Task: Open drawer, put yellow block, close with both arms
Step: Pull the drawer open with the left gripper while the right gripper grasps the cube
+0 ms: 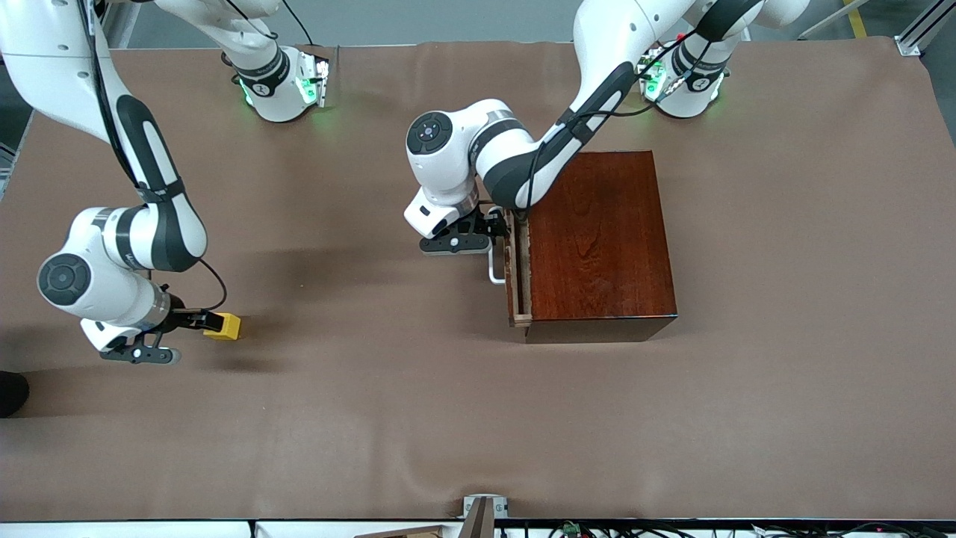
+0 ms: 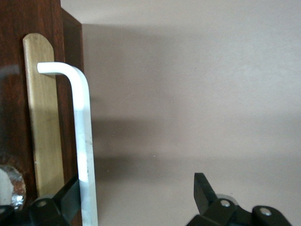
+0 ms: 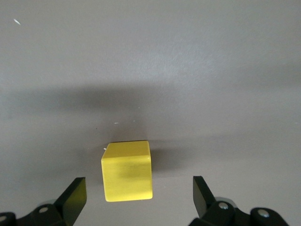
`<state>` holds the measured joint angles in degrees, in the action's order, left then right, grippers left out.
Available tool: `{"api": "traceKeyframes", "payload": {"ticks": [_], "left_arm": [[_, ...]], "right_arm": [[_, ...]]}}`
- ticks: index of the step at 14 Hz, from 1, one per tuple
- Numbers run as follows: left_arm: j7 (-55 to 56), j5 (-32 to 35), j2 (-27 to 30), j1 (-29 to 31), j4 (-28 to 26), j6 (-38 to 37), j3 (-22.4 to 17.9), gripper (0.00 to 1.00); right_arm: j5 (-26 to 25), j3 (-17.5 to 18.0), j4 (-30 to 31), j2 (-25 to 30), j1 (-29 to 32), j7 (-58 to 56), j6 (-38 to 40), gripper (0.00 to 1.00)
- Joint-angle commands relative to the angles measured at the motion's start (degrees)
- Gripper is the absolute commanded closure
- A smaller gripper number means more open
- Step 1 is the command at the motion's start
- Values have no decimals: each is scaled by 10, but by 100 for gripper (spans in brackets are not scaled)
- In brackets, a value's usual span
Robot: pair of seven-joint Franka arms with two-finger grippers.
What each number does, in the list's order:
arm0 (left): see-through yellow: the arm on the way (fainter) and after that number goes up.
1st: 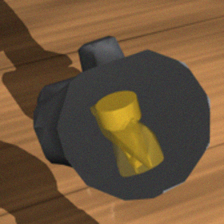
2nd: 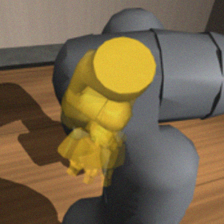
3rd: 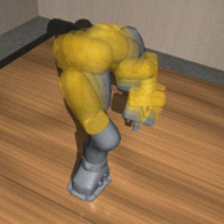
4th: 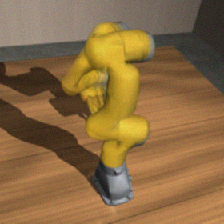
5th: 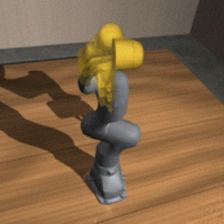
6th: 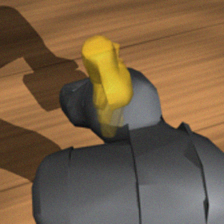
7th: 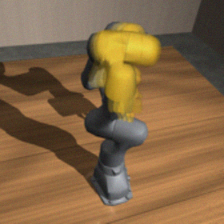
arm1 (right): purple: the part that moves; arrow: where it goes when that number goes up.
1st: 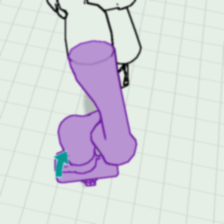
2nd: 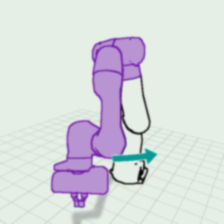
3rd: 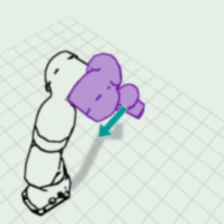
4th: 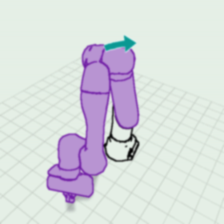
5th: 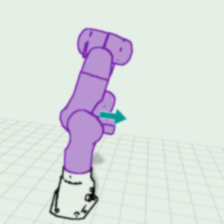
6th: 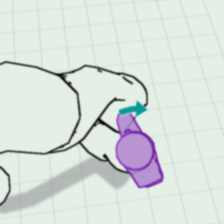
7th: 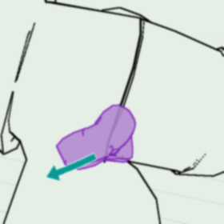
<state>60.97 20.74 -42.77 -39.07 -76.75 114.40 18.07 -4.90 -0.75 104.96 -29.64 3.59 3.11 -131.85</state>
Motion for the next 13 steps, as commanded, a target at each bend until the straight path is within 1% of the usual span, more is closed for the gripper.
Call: {"api": "traceKeyframes", "payload": {"ticks": [1, 3, 6, 9, 12, 13], "left_arm": [[2, 8, -24, -12, 35, 119, 8, 0], [2, 7, -25, -11, 35, 137, 8, 0], [2, 7, -26, -11, 35, 150, 8, 0], [2, 7, -28, -11, 35, 157, 8, 0], [3, 1, -33, -13, 35, 182, 10, 0], [0, -4, -33, -14, 35, 187, 11, 0]], "right_arm": [[-2, 7, -4, -13, 6, 6, -2, 0], [3, 7, 4, -16, 7, 6, -17, 0], [3, 7, 31, -18, 7, 5, -66, 0], [4, 8, 31, -27, 7, 5, -73, 0], [7, 9, 31, -34, 7, 6, -74, 0], [8, 9, 31, -37, 8, 6, -75, 14]]}}
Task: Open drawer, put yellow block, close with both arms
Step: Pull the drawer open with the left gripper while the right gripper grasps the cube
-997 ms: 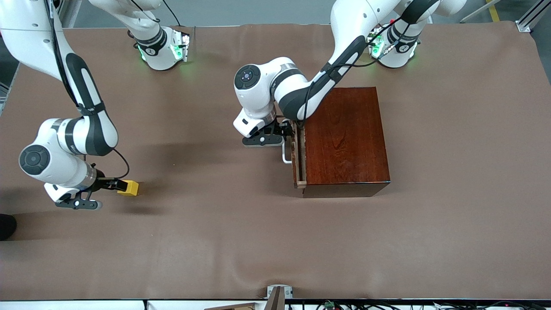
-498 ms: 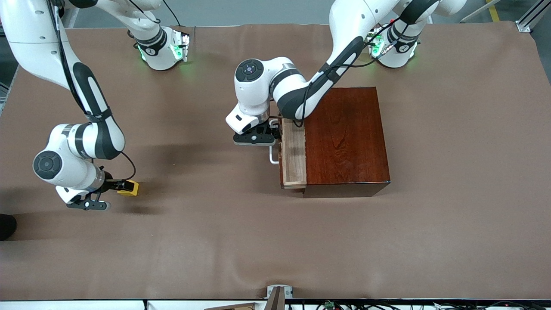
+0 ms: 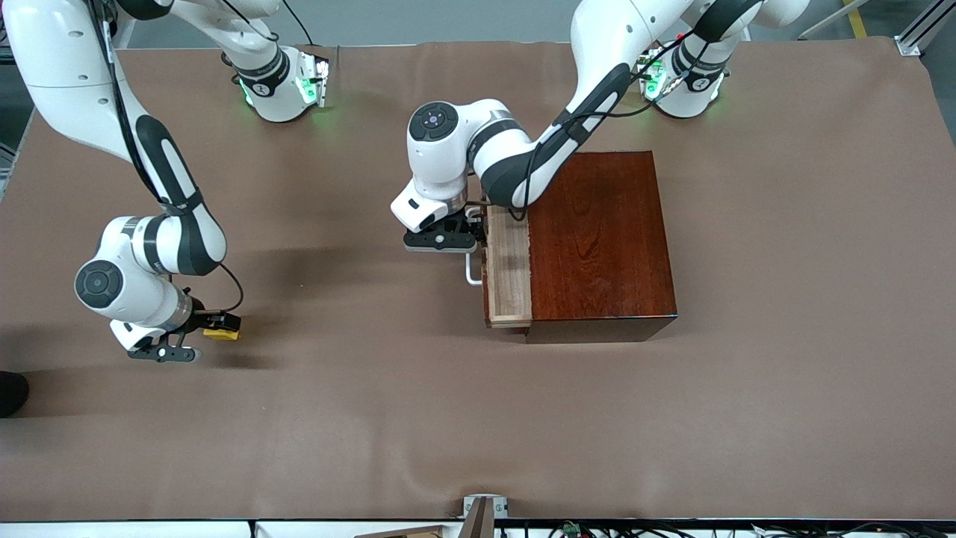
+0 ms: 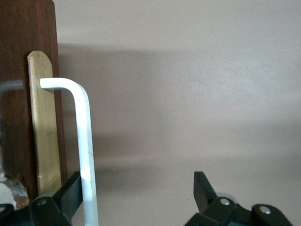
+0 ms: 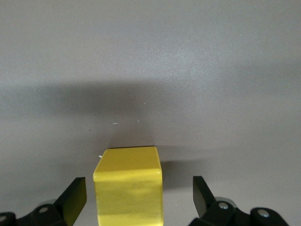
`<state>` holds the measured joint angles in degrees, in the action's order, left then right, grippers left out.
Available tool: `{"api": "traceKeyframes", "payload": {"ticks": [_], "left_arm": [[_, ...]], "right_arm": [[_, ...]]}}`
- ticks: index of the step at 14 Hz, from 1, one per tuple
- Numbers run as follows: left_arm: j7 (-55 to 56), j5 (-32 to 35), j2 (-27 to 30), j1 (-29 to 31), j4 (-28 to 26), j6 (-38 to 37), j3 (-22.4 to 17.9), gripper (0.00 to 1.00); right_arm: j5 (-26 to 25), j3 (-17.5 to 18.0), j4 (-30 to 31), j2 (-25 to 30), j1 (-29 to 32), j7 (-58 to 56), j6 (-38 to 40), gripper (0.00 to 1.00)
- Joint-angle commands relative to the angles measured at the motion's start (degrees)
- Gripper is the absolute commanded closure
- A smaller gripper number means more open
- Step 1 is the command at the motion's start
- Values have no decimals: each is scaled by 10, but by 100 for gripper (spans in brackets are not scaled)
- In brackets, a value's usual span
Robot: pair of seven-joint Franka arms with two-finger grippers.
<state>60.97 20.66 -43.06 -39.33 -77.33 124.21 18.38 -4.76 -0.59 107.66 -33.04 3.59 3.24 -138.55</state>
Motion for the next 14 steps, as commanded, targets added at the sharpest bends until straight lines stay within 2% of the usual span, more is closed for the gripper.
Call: {"api": "traceKeyframes", "payload": {"ticks": [1, 2, 3, 5, 11, 14], "left_arm": [[-2, -4, -31, -17, 43, 89, 9, 0], [-1, -4, -31, -23, 43, 97, 9, 0], [-2, -4, -31, -23, 43, 110, 9, 0], [-2, -5, -34, -24, 43, 126, 9, 0], [2, -11, -29, -20, 44, 130, 11, 0], [6, -31, 12, -14, 51, 61, 6, 0]], "right_arm": [[11, 8, 3, -4, 8, 4, -8, 43], [17, 8, 2, -4, 7, 4, -8, 70], [26, 8, 2, -4, 7, 4, -8, 86], [33, 8, 0, -6, 7, 4, -8, 100], [32, 8, -11, 10, 2, -15, 0, 100], [32, 8, -18, 28, 4, -42, 25, 100]]}}
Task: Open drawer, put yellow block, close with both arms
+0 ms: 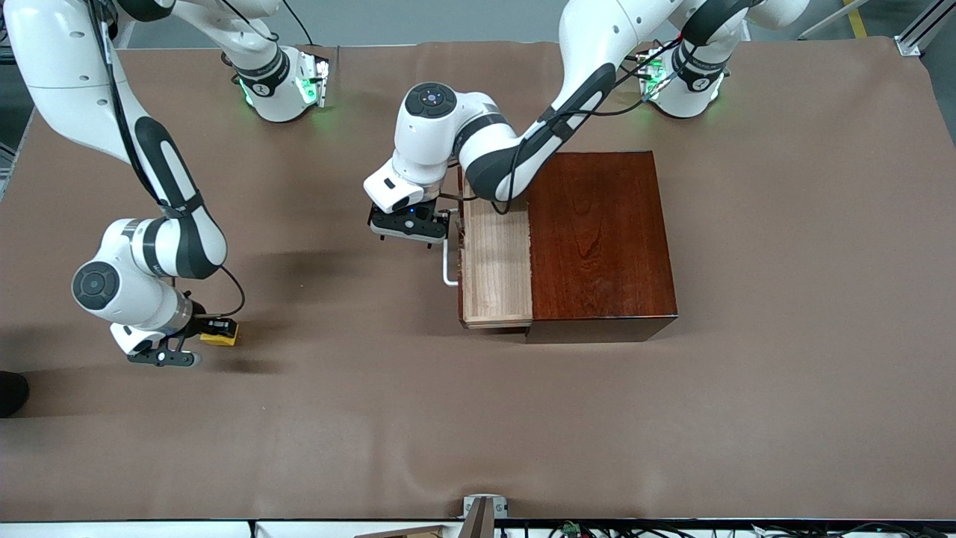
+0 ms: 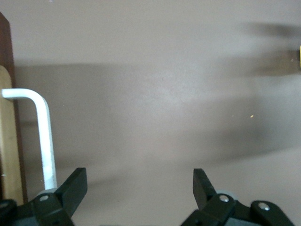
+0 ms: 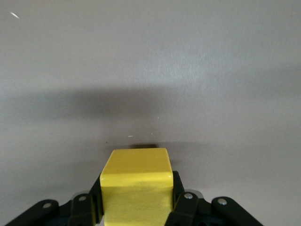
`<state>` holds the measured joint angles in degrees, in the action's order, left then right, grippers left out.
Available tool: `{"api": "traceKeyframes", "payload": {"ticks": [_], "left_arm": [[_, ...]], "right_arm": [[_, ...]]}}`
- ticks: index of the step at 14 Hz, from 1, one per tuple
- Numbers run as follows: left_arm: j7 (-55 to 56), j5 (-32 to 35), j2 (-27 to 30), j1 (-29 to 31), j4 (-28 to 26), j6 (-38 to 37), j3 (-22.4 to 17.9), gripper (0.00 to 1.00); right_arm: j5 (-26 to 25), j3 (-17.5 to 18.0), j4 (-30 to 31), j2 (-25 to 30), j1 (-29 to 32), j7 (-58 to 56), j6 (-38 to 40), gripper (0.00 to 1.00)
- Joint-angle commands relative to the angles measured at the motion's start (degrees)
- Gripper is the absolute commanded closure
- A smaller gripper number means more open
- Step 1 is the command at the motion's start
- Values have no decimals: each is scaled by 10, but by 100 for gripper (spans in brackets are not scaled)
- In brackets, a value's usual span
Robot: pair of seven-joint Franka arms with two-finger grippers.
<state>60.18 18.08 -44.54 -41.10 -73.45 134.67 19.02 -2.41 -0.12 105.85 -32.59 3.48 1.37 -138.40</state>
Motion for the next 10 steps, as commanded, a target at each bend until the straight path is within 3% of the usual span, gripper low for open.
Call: {"api": "traceKeyframes", "payload": {"ticks": [1, 6, 10], "left_arm": [[13, -5, 48, 9, 12, -78, 0, 0], [7, -21, 181, 80, 6, -247, -3, 0], [-66, -97, 264, 195, -2, -402, 2, 0]], "right_arm": [[8, 4, -6, 28, 4, -29, 37, 100], [8, 26, -26, 61, 4, -36, 96, 100], [10, 62, -49, 85, 4, -37, 144, 100]]}}
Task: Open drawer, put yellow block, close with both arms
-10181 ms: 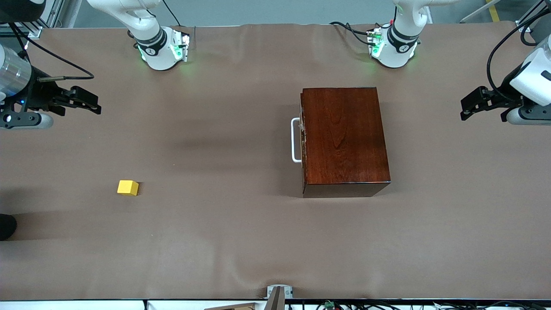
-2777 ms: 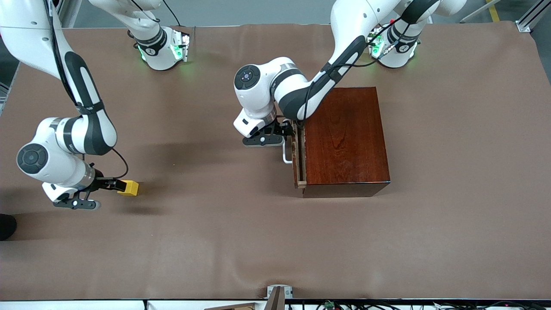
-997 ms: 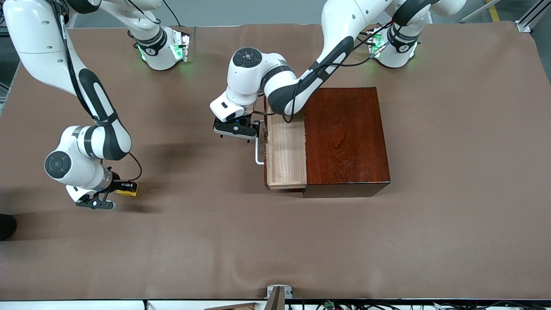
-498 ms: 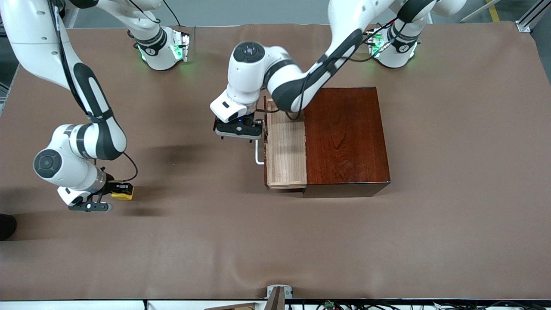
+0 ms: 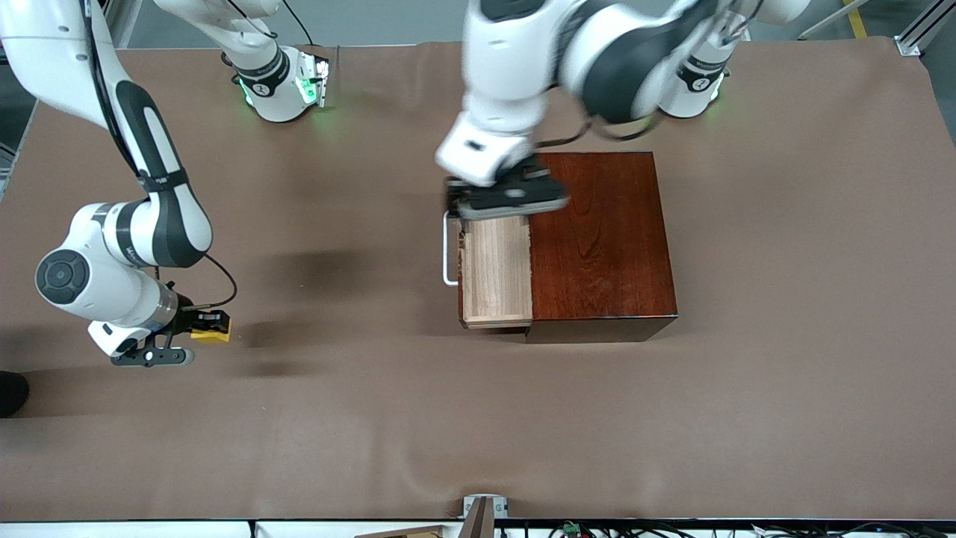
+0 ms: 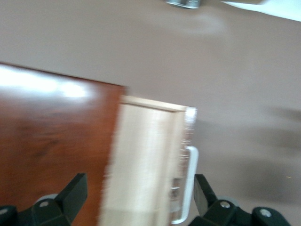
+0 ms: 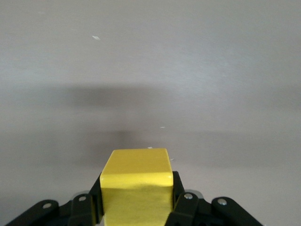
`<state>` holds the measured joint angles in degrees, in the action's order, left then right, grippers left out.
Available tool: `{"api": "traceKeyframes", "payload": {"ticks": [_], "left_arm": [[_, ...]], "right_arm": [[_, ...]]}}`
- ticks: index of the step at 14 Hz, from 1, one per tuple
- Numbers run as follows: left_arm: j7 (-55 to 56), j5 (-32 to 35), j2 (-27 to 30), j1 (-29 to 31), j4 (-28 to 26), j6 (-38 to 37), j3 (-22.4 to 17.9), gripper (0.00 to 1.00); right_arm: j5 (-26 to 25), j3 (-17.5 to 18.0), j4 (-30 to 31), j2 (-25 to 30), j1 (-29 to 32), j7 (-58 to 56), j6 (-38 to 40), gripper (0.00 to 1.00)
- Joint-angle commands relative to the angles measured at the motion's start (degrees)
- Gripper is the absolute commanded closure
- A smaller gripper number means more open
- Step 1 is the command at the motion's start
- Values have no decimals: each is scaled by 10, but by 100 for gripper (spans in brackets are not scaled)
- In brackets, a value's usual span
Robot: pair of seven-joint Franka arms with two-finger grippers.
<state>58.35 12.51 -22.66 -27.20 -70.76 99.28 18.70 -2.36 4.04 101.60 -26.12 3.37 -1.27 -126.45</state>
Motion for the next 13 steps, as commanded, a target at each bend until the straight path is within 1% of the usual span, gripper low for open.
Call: {"api": "traceKeyframes", "payload": {"ticks": [1, 2, 4, 7, 8, 9, 10, 11, 13], "left_arm": [[-101, -56, 62, 86, -29, -73, 5, 0], [-154, -64, 80, 115, -34, -94, 5, 0], [-213, -79, 121, 165, -59, -120, 5, 0], [-236, -107, 189, 229, -127, -127, 5, 0], [-237, -118, 213, 248, -153, -124, 5, 0], [-239, -123, 226, 267, -168, -120, 5, 0], [-259, -123, 230, 286, -172, -119, 5, 0], [-300, -123, 231, 305, -171, -119, 5, 0], [-376, -123, 231, 335, -171, -118, 5, 0]], "right_arm": [[10, 30, -6, 27, 5, -16, 25, 100], [10, 42, -5, 35, 5, -32, 27, 100], [10, 67, -5, 46, 6, -71, 46, 100], [13, 114, -7, 52, 8, -138, 46, 100], [25, 130, -10, 52, 8, -160, 45, 100], [37, 142, -12, 51, 7, -189, 44, 100], [39, 153, -16, 50, 5, -235, 41, 100], [40, 163, -28, 48, 3, -286, 42, 100], [40, 181, -32, 48, -9, -361, 42, 100]]}}
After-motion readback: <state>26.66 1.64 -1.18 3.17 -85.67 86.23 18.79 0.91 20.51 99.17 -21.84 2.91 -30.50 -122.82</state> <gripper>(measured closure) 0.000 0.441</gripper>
